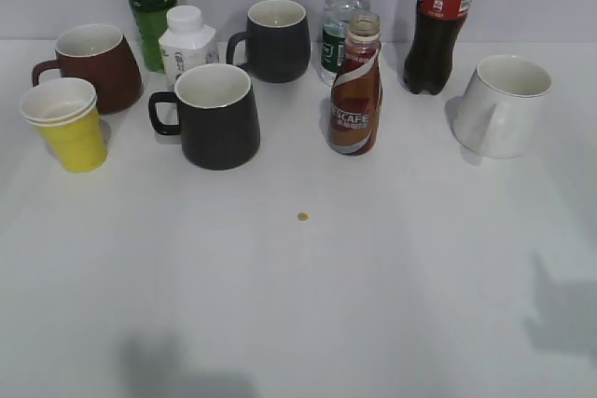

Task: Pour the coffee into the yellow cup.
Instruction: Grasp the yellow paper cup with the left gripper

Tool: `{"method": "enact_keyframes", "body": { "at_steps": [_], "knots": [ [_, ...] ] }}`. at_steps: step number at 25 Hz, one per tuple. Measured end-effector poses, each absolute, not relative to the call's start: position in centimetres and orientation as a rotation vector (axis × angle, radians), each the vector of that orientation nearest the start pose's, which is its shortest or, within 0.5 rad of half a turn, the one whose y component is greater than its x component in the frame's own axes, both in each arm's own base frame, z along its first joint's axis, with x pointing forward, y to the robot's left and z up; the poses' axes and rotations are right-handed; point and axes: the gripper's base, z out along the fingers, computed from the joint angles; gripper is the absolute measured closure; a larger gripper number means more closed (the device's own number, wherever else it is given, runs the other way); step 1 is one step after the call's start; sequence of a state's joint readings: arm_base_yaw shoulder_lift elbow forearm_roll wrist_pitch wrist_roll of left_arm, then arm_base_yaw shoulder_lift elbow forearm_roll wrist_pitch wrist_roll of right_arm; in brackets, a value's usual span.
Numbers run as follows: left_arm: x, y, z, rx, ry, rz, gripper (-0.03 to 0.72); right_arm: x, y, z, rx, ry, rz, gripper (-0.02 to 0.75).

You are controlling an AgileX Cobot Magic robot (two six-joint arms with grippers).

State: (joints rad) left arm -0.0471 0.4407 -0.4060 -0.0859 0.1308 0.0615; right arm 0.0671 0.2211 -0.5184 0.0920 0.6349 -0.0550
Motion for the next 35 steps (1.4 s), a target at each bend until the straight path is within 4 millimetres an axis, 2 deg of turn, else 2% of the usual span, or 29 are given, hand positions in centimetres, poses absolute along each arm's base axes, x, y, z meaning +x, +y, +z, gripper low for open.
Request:
{"method": "enact_keyframes", "body": {
  "at_steps": [3, 5, 8, 10, 16, 20, 25, 30, 35],
  "knots": [
    [13.1, -0.6, 29.7, -0.017, 1.681, -0.085, 0.129, 6.3, 1.1, 31.7, -0.1, 1.735, 0.14, 0.15],
    [15.0, -0.6, 28.9, -0.043, 1.72, -0.09, 0.129, 7.7, 1.5, 31.4, -0.13, 1.74, 0.169, 0.15],
    [17.9, -0.6, 26.6, -0.069, 1.826, -0.084, 0.129, 9.8, 2.3, 31.1, -0.163, 1.752, 0.2, 0.15],
    [18.9, -0.6, 25.2, -0.076, 1.882, -0.078, 0.129, 11.3, 2.8, 31.1, -0.178, 1.74, 0.214, 0.15],
    [20.4, -2.4, 21.4, -0.007, 1.972, -0.112, 0.129, 15.9, 4.4, 29.8, -0.193, 1.738, 0.233, 0.15],
    [20.9, -3.5, 18.9, 0.046, 1.993, -0.117, 0.128, 18.9, 5.2, 28.0, -0.188, 1.767, 0.218, 0.15],
    [22.4, -3.8, 16.7, 0.066, 1.962, -0.081, 0.127, 22.1, 6.1, 25.5, -0.236, 1.786, 0.182, 0.15],
    [23.8, -4.3, 13.8, 0.145, 1.925, -0.062, 0.127, 24.6, 7.5, 24.7, -0.307, 1.758, 0.222, 0.15],
    [24.5, -5.3, 11.1, 0.206, 1.857, -0.151, 0.126, 25.9, 8.3, 24.1, -0.352, 1.703, 0.255, 0.15]
  ]
}}
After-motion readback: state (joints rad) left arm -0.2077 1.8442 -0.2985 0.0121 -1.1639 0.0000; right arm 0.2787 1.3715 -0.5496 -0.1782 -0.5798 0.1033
